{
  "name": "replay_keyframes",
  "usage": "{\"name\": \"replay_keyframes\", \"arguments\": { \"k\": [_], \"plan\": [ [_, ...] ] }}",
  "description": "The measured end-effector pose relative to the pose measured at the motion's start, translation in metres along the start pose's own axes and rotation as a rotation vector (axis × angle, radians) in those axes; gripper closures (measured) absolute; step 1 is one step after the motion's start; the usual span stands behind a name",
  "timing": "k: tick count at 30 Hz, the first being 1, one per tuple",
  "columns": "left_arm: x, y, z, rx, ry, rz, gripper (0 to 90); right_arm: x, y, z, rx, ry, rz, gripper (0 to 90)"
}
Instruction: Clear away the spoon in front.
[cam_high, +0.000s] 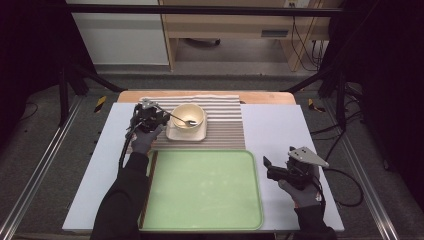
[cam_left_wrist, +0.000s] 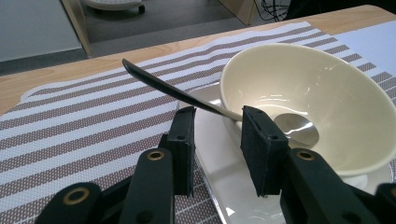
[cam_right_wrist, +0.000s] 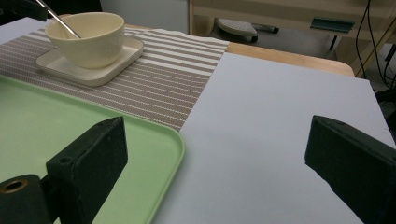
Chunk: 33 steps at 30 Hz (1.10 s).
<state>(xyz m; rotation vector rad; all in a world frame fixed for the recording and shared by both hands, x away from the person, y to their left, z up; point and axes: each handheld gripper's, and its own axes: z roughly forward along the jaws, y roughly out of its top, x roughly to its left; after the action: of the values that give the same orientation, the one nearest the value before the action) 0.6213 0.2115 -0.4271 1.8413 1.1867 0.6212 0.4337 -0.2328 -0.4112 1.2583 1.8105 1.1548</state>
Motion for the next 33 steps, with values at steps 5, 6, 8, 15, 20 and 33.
{"name": "replay_keyframes", "arguments": {
  "k": [5, 6, 8, 15, 20, 33],
  "plan": [
    [0.005, 0.006, 0.001, -0.025, 0.027, -0.04, 55.7, 0.001, 0.0, 0.001, 0.004, 0.001, -0.001, 5.8],
    [0.006, 0.008, 0.002, -0.024, 0.03, -0.04, 54.1, 0.001, -0.001, 0.001, 0.007, 0.001, 0.0, 5.8],
    [0.007, 0.011, 0.004, -0.021, 0.04, -0.036, 51.5, 0.0, -0.001, 0.002, 0.007, -0.001, -0.004, 5.8],
    [0.008, 0.014, 0.007, -0.032, 0.026, -0.061, 51.7, 0.0, -0.001, 0.001, 0.005, 0.0, -0.002, 5.8],
    [0.007, 0.014, 0.008, -0.023, 0.031, -0.062, 61.0, 0.0, -0.001, 0.001, 0.006, 0.0, -0.003, 5.8],
    [0.002, 0.017, 0.001, -0.033, 0.015, -0.048, 72.3, 0.0, -0.001, 0.001, 0.005, -0.002, -0.004, 5.9]
  ]
}}
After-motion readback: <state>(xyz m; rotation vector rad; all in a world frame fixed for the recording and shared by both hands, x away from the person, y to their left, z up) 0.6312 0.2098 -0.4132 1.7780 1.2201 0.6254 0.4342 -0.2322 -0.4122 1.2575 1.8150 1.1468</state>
